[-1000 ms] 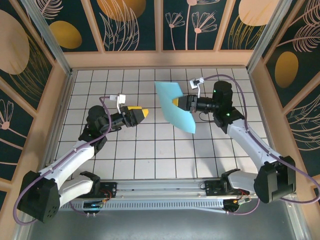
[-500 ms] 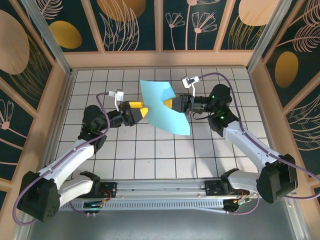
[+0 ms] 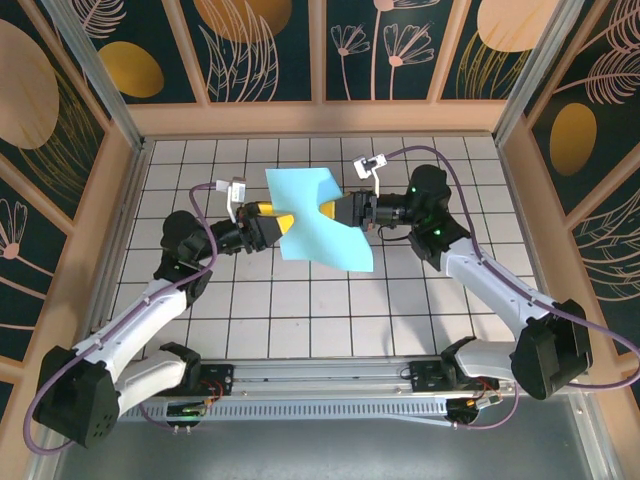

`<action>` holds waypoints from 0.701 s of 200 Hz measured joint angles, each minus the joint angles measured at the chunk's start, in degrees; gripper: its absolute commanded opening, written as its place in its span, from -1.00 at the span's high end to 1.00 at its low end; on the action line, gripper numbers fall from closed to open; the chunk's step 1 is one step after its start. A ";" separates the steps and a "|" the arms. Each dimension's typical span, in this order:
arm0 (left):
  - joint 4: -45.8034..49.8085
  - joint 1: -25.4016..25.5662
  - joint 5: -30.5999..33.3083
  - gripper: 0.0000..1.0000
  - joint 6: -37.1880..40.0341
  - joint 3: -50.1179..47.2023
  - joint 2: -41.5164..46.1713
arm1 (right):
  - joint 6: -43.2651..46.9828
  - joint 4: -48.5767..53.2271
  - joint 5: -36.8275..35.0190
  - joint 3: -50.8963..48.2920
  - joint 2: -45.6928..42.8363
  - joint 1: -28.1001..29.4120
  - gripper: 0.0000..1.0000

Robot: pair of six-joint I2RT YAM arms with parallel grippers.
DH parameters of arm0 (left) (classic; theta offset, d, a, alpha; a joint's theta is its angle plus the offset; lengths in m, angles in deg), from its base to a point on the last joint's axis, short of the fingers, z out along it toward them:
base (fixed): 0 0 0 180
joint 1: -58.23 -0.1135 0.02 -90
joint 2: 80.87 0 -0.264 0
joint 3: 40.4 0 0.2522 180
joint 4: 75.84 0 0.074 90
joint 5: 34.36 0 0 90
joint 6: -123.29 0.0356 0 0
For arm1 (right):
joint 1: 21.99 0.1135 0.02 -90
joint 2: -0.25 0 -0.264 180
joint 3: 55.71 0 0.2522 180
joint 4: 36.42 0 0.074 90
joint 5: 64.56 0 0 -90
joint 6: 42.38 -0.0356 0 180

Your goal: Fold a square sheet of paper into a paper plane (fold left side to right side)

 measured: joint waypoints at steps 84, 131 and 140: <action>3.26 0.00 0.17 0.49 1.95 0.11 0.37 | 4.57 7.15 -2.23 0.39 0.02 -1.29 0.68; 6.95 0.00 1.90 0.96 2.93 0.33 -0.59 | 5.25 8.39 -2.58 0.39 0.02 -1.60 0.58; 8.09 0.00 2.62 1.00 3.76 0.50 -0.74 | 5.88 9.14 -2.69 0.39 0.02 -1.88 0.52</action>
